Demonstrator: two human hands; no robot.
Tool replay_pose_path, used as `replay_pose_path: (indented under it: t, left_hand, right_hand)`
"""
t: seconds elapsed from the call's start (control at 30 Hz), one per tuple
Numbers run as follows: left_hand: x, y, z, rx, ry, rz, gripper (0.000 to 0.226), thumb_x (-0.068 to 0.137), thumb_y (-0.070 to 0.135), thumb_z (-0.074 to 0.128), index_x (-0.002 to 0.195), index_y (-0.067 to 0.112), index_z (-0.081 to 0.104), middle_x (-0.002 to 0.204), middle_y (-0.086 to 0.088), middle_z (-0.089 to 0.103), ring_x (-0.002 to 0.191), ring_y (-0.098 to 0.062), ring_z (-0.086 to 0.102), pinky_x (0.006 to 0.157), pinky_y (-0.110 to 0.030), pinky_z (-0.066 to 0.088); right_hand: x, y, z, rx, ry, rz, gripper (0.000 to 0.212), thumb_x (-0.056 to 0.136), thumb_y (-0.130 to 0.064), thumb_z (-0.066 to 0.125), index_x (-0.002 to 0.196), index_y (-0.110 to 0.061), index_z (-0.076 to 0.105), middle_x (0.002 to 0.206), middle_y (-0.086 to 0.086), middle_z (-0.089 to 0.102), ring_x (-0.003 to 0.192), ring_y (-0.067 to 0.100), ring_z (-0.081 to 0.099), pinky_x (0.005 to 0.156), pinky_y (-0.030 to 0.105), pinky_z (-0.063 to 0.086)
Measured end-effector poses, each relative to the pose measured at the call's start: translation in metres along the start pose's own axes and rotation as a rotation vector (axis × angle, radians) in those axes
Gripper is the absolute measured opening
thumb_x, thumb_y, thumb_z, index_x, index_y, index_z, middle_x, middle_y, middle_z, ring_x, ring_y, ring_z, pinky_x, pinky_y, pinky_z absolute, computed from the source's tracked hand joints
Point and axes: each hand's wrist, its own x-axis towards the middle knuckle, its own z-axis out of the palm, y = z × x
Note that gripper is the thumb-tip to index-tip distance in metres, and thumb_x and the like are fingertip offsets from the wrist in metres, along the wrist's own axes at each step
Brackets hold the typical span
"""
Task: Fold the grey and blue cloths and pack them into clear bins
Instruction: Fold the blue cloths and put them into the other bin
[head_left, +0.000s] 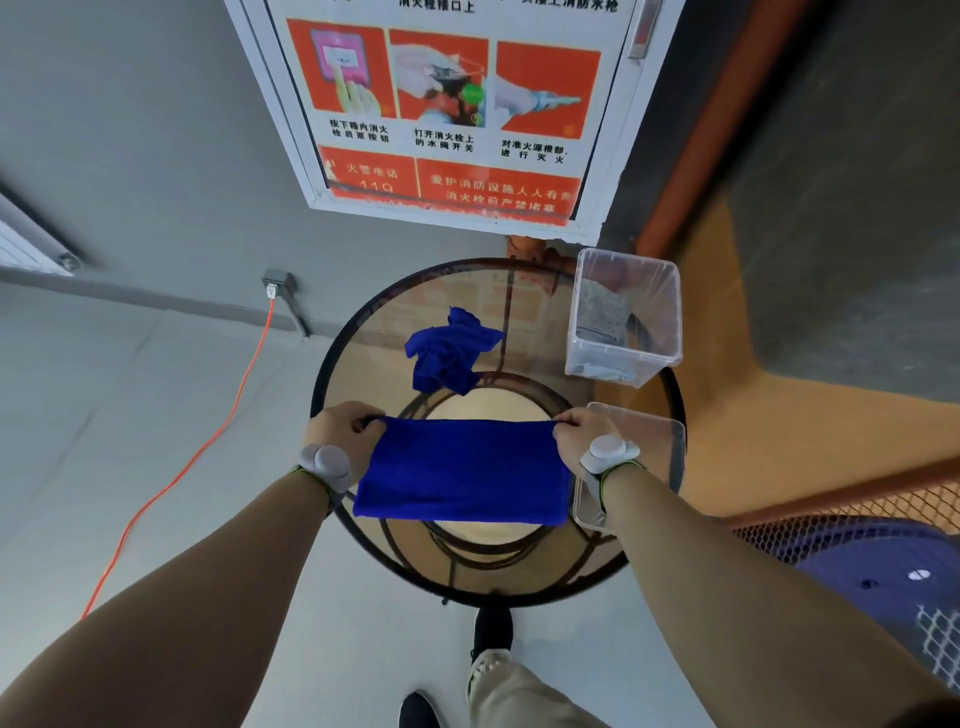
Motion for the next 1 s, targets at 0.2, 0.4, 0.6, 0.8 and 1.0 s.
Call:
replay_pose_path:
  t: [0.2, 0.4, 0.6, 0.8, 1.0]
  left_hand:
    - [0.015, -0.008, 0.014, -0.021, 0.056, -0.155, 0.032, 0.098, 0.041, 0.063, 0.126, 0.025, 0.064, 0.107, 0.005, 0.069, 0.088, -0.019, 0.064, 0.075, -0.039, 0.060]
    - [0.005, -0.008, 0.017, 0.103, 0.058, -0.310, 0.043, 0.096, 0.048, 0.058, 0.128, 0.018, 0.059, 0.099, 0.004, 0.065, 0.078, -0.017, 0.059, 0.066, -0.030, 0.046]
    - [-0.026, -0.012, 0.009, 0.139, -0.013, -0.423, 0.038, 0.095, 0.041, 0.055, 0.124, 0.018, 0.058, 0.082, 0.010, 0.060, 0.069, -0.011, 0.058, 0.052, -0.026, 0.040]
    - [-0.054, -0.014, -0.001, 0.174, -0.113, -0.466, 0.025, 0.092, 0.040, 0.055, 0.106, 0.019, 0.055, 0.089, 0.001, 0.063, 0.075, -0.020, 0.061, 0.060, -0.031, 0.052]
    - [-0.062, -0.015, -0.004, 0.189, -0.245, -0.445, 0.011, 0.094, 0.028, 0.055, 0.095, 0.017, 0.057, 0.093, -0.006, 0.064, 0.074, -0.022, 0.062, 0.054, -0.030, 0.048]
  right_hand:
    - [0.034, -0.002, 0.000, -0.131, 0.008, -0.049, 0.016, 0.095, -0.024, 0.061, 0.108, -0.022, 0.070, 0.108, 0.000, 0.071, 0.098, 0.023, 0.064, 0.083, 0.030, 0.050]
    - [0.041, -0.036, 0.005, -0.223, 0.037, -0.180, 0.014, 0.094, -0.025, 0.061, 0.100, -0.019, 0.072, 0.102, 0.000, 0.072, 0.096, 0.023, 0.066, 0.088, 0.036, 0.057]
    - [0.026, -0.082, 0.050, -0.256, -0.129, -0.303, 0.016, 0.096, -0.019, 0.060, 0.101, -0.008, 0.070, 0.100, 0.009, 0.073, 0.096, 0.030, 0.067, 0.087, 0.041, 0.059]
    - [0.010, -0.117, 0.109, -0.334, -0.249, -0.394, 0.005, 0.096, -0.023, 0.063, 0.098, -0.020, 0.067, 0.090, -0.009, 0.067, 0.093, 0.021, 0.066, 0.080, 0.033, 0.056]
    - [-0.002, -0.151, 0.152, -0.525, -0.284, -0.526, 0.023, 0.095, -0.022, 0.063, 0.118, -0.021, 0.067, 0.123, -0.004, 0.062, 0.103, 0.021, 0.065, 0.084, 0.036, 0.056]
